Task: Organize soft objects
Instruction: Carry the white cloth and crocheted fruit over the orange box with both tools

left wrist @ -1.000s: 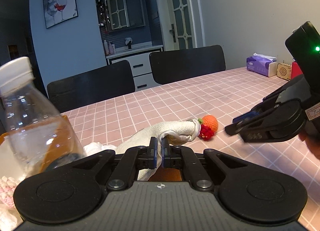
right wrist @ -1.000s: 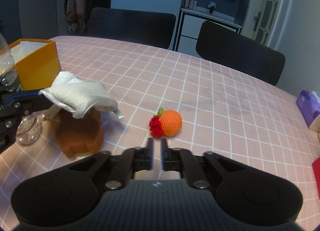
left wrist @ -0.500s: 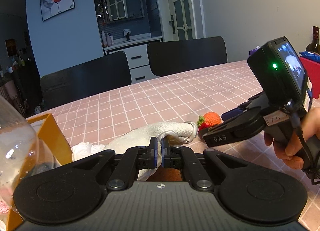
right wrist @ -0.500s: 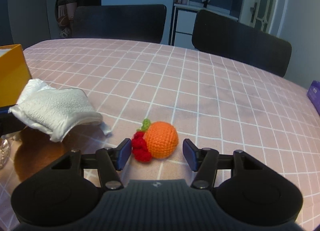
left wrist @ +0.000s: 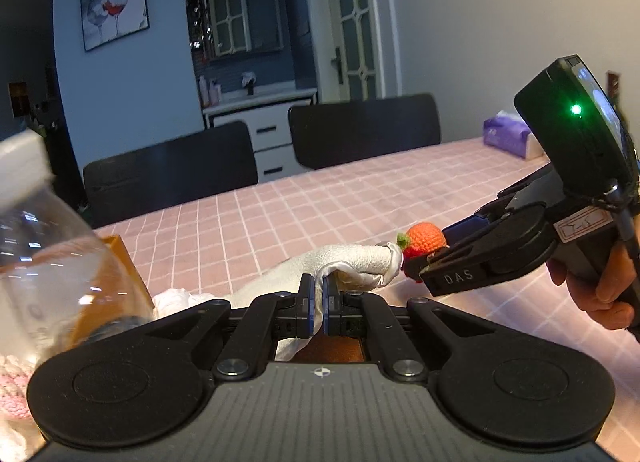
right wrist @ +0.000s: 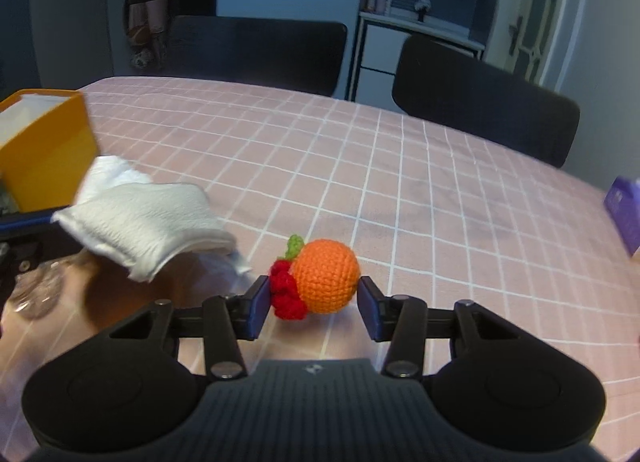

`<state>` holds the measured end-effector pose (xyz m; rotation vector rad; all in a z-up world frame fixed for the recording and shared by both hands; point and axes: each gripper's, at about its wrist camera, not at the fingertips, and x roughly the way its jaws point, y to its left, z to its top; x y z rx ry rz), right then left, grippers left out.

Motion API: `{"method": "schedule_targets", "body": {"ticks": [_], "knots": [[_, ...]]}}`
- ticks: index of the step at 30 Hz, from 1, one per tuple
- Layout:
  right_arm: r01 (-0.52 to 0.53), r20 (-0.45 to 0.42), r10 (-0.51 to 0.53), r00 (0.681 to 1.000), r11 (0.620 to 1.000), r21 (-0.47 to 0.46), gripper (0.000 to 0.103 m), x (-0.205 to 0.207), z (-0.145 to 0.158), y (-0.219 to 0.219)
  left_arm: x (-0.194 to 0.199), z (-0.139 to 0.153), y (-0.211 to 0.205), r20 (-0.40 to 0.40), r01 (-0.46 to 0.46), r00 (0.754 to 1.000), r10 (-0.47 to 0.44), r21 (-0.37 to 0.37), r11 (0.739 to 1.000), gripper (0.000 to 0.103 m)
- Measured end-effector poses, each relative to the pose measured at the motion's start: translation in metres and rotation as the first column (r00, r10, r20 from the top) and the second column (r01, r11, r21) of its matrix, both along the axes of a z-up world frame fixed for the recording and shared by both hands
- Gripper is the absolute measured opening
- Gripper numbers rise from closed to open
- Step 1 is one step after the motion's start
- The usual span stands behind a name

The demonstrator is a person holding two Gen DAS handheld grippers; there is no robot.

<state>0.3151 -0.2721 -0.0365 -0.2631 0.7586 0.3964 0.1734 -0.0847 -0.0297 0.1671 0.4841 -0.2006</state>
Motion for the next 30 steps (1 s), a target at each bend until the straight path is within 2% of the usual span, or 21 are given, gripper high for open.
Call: {"method": "schedule_targets", "body": {"ticks": [9,15,18,21,24,30], "knots": [[-0.04,0.013,0.04,0.999,0.999,0.026,0.047,-0.08,0.058,-0.011,-0.063,0.039,0.032,0.032,0.098,0.995,-0.095,-0.116,0.988,0.004],[-0.08,0.019,0.079,0.997,0.996,0.04,0.047,-0.135,0.087,-0.005,-0.112,0.062,0.055,0.075,0.171,0.984,-0.161,-0.138,0.976,0.004],[-0.119,0.032,0.118,0.992,0.992,0.037,0.047,-0.159,0.102,0.006,-0.135,0.076,0.071,0.111,0.181,0.98,-0.168,-0.12,0.976,0.004],[-0.177,0.05,0.175,0.983,0.983,0.04,0.047,-0.182,0.117,0.022,-0.154,0.09,0.09,0.156,0.148,0.979,-0.134,-0.081,0.986,0.004],[-0.248,0.08,0.245,0.966,0.968,0.037,0.047,-0.198,0.13,0.044,-0.166,0.103,0.115,0.19,0.077,0.98,-0.066,-0.048,0.996,0.004],[-0.397,0.128,0.393,0.911,0.918,0.011,0.047,-0.213,0.146,0.103,-0.172,0.119,0.157,0.204,-0.062,0.977,0.061,-0.001,0.998,0.004]]}}
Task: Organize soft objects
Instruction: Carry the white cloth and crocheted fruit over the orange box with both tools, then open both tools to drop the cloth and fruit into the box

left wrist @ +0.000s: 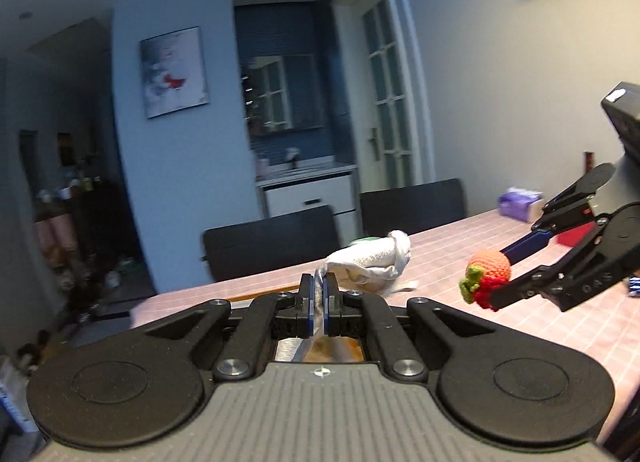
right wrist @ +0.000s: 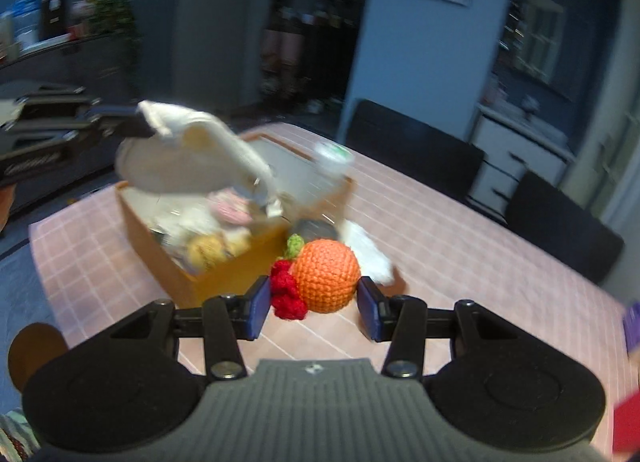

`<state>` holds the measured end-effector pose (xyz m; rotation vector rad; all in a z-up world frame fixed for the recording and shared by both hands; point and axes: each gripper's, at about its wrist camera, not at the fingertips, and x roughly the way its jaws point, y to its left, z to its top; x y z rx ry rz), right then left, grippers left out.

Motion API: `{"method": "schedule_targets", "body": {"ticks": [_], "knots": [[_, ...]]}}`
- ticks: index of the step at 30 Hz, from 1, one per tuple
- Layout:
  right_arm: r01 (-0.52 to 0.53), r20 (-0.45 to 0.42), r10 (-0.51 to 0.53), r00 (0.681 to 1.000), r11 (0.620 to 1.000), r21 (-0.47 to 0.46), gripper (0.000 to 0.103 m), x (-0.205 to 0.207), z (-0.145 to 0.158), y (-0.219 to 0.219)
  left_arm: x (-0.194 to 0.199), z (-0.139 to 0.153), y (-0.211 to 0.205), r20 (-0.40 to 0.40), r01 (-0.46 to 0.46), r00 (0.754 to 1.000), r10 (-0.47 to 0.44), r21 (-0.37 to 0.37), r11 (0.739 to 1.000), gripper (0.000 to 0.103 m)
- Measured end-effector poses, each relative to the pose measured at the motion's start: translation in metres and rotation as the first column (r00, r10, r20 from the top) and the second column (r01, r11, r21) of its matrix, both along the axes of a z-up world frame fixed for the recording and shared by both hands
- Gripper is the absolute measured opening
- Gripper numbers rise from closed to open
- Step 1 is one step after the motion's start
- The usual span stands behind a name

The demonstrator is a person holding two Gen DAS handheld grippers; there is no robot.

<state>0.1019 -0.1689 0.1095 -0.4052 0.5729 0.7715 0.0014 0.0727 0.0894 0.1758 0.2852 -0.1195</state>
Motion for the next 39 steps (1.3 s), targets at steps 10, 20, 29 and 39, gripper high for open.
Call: {"method": "schedule_targets", "body": {"ticks": [10,20,29,39], "knots": [[-0.161,-0.043,0.156,0.987,0.971,-0.178,0.047,0.033,-0.025,0.125,0.052,-0.02,0.04,-0.131,-0.061,0.989,0.069,0.06,0.996,0.004],[-0.169,-0.139,0.121,0.983,0.892,-0.42,0.047,0.087,-0.083,0.211,0.095,-0.065,0.074,-0.278,0.026,0.96,-0.012,0.044,0.999,0.004],[-0.169,-0.15,0.106,0.983,0.841,-0.515,0.047,0.103,-0.113,0.229,0.103,-0.086,0.076,-0.417,0.08,0.907,-0.061,0.027,0.996,0.008],[-0.181,-0.12,0.139,0.983,0.84,-0.512,0.053,0.088,-0.098,0.218,0.095,-0.083,0.063,-0.442,0.11,0.895,-0.062,0.084,0.99,0.039]]}}
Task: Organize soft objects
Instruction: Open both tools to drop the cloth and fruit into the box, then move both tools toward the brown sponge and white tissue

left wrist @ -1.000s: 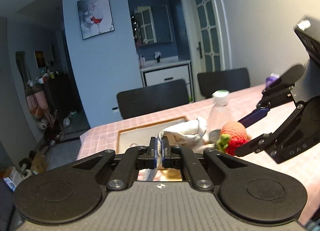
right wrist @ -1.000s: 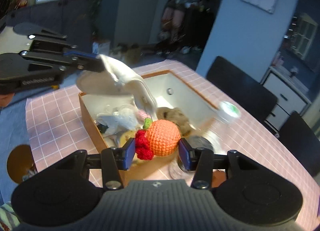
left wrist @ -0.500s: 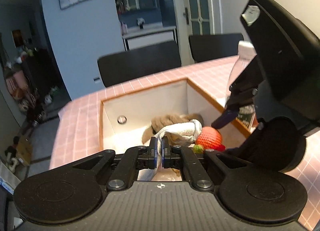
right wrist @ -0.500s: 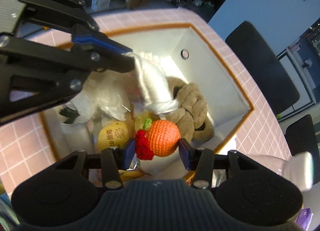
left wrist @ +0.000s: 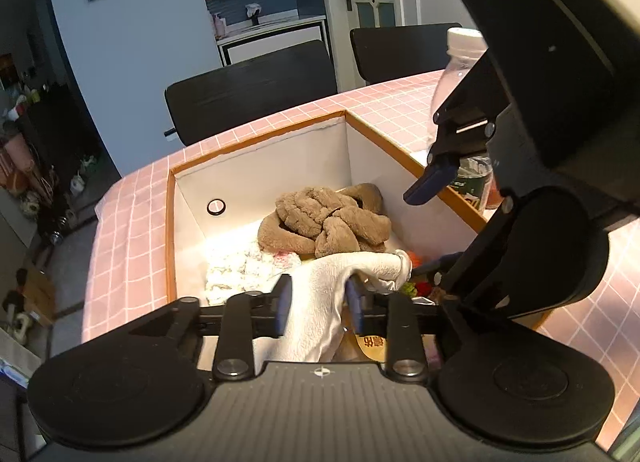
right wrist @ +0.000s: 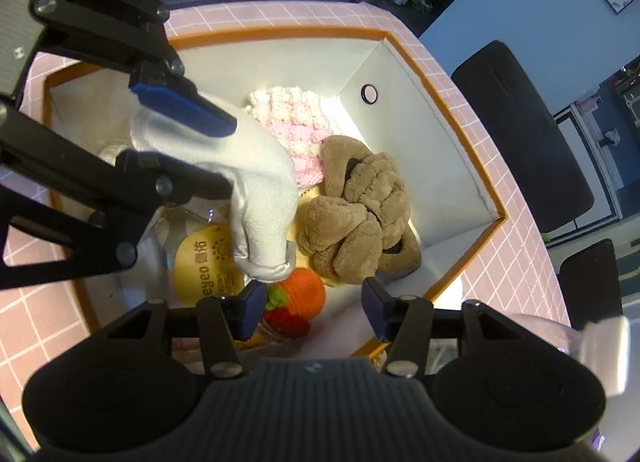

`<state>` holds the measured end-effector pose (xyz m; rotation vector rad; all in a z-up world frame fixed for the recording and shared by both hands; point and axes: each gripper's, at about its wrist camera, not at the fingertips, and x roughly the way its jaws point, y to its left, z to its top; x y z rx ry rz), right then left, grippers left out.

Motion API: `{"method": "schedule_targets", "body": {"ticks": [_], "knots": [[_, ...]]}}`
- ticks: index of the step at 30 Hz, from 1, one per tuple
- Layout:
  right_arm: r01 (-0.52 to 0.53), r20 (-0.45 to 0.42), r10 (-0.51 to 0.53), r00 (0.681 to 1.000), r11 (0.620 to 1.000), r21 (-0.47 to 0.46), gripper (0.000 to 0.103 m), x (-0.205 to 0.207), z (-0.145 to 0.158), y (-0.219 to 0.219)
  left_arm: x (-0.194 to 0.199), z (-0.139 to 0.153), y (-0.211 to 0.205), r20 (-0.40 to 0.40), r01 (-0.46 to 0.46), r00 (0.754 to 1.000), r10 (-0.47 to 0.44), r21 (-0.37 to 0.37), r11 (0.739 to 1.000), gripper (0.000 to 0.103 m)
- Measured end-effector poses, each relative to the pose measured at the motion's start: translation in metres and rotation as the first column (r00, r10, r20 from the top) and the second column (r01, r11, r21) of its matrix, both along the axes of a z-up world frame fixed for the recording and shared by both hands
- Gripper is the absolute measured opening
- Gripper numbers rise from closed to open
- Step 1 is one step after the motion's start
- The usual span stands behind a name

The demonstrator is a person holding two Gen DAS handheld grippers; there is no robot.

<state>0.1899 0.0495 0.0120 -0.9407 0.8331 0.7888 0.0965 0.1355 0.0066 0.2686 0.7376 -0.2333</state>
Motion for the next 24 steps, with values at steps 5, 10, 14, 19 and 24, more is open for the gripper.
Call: {"method": "schedule_targets", "body": {"ticks": [5,10,14,19,24], "knots": [[-0.037,0.022,0.036,0.999,0.999,0.032,0.054,-0.022,0.019,-0.014,-0.011,0.015,-0.001,0.0,0.023,1.0,-0.023,-0.015,1.0,0.052],[-0.057,0.052,0.053,0.997,0.995,0.083,0.055,-0.04,0.041,-0.037,-0.026,0.03,-0.011,0.045,0.037,0.998,-0.036,-0.015,0.999,0.052],[-0.062,0.061,0.053,0.997,0.987,0.149,0.055,-0.054,0.062,-0.067,-0.043,0.042,-0.032,0.089,0.096,0.992,-0.094,-0.019,0.995,0.052],[-0.017,0.076,-0.001,0.997,0.973,0.229,0.059,-0.063,0.078,-0.118,-0.059,0.047,-0.07,0.142,0.203,0.969,-0.202,0.003,0.979,0.052],[0.095,0.046,-0.111,0.993,0.957,0.274,0.061,-0.054,0.068,-0.172,-0.057,0.041,-0.11,0.156,0.299,0.941,-0.299,0.028,0.954,0.052]]}}
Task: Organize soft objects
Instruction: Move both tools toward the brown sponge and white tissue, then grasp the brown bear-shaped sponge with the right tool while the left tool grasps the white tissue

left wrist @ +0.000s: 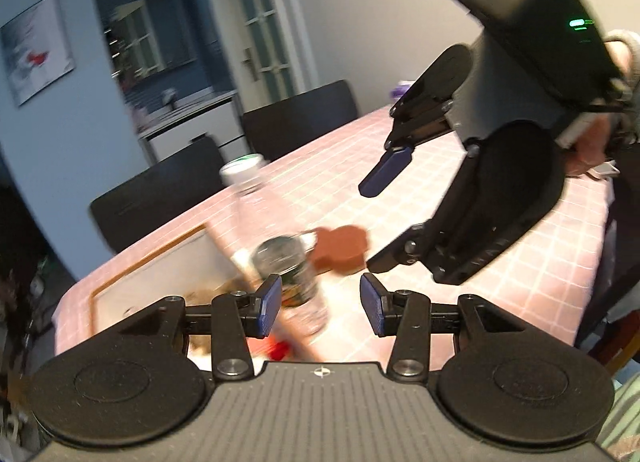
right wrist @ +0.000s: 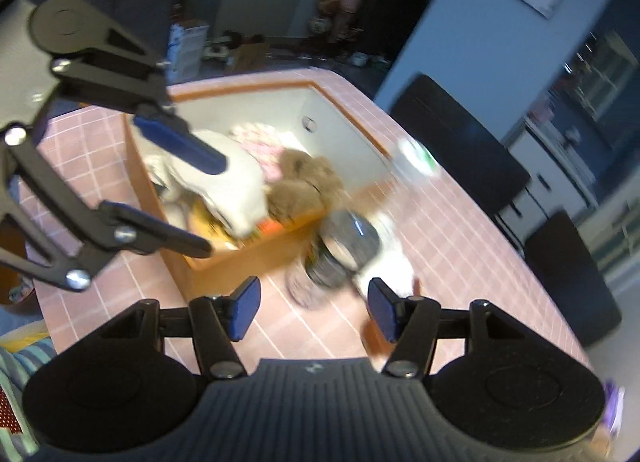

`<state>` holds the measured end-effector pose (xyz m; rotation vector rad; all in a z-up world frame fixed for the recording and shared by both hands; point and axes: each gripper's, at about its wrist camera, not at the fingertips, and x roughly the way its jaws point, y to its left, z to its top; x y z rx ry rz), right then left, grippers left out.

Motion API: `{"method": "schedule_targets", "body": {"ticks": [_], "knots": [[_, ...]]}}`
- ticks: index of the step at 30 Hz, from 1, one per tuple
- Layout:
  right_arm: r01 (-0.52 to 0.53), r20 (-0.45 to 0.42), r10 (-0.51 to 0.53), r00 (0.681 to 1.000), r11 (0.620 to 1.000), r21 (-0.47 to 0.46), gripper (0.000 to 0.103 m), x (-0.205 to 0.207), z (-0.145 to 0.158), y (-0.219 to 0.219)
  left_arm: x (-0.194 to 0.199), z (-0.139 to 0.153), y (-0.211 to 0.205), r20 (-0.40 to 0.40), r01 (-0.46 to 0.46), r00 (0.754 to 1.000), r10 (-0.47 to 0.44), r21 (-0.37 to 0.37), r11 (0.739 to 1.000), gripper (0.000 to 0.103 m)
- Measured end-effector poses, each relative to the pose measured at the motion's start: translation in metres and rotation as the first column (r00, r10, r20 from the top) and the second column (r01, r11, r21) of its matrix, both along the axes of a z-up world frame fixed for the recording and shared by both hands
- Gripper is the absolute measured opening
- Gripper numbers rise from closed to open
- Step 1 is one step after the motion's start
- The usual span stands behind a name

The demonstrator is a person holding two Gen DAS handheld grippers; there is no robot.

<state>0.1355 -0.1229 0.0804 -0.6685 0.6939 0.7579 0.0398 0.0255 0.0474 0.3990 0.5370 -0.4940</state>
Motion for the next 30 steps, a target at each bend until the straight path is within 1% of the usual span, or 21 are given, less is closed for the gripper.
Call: {"method": "schedule_targets", "body": {"ticks": [3,5,7,8,9,13,15,18,21,25,30], "knots": [[0.064,-0.031,-0.064,0.997,0.998,0.016,0.067,0.013,-0.017,-0.026,0.01,-0.01,-0.023,-0.003,0.035,0.999,-0.035,0.004,0.999,0.052],[0.105,-0.052,-0.103,0.993,0.994,0.028,0.067,0.025,-0.03,-0.04,0.022,-0.019,-0.038,-0.016,0.051,0.999,-0.051,0.013,0.999,0.052],[0.137,-0.073,-0.134,0.988,0.989,0.05,0.072,0.037,-0.041,-0.051,0.034,-0.03,-0.051,-0.019,0.063,0.998,-0.062,0.035,0.997,0.052],[0.149,-0.077,-0.144,0.987,0.987,0.062,0.077,0.044,-0.047,-0.055,0.04,-0.035,-0.057,-0.023,0.064,0.998,-0.063,0.046,0.997,0.052],[0.156,-0.078,-0.15,0.986,0.985,0.07,0.078,0.05,-0.053,-0.057,0.046,-0.039,-0.062,-0.031,0.063,0.998,-0.062,0.056,0.996,0.052],[0.163,-0.096,-0.155,0.983,0.983,0.086,0.079,0.077,-0.075,-0.063,0.072,-0.053,-0.082,-0.07,0.061,0.996,-0.054,0.106,0.992,0.052],[0.158,-0.112,-0.148,0.983,0.984,0.084,0.083,0.092,-0.087,-0.062,0.084,-0.057,-0.089,-0.085,0.053,0.996,-0.041,0.14,0.989,0.05],[0.14,-0.138,-0.128,0.982,0.987,0.078,0.084,0.112,-0.101,-0.061,0.102,-0.061,-0.096,-0.128,0.039,0.992,-0.017,0.179,0.983,0.05],[0.124,-0.154,-0.109,0.982,0.989,0.085,0.085,0.13,-0.113,-0.06,0.113,-0.062,-0.1,-0.157,0.049,0.988,-0.015,0.213,0.976,0.05],[0.121,-0.191,-0.098,0.977,0.987,0.11,0.085,0.147,-0.129,-0.058,0.114,-0.062,-0.106,-0.155,0.041,0.988,0.0,0.261,0.965,0.05],[0.122,-0.205,-0.094,0.974,0.984,0.129,0.085,0.163,-0.146,-0.05,0.12,-0.059,-0.11,-0.16,0.032,0.987,0.014,0.281,0.959,0.05]]}}
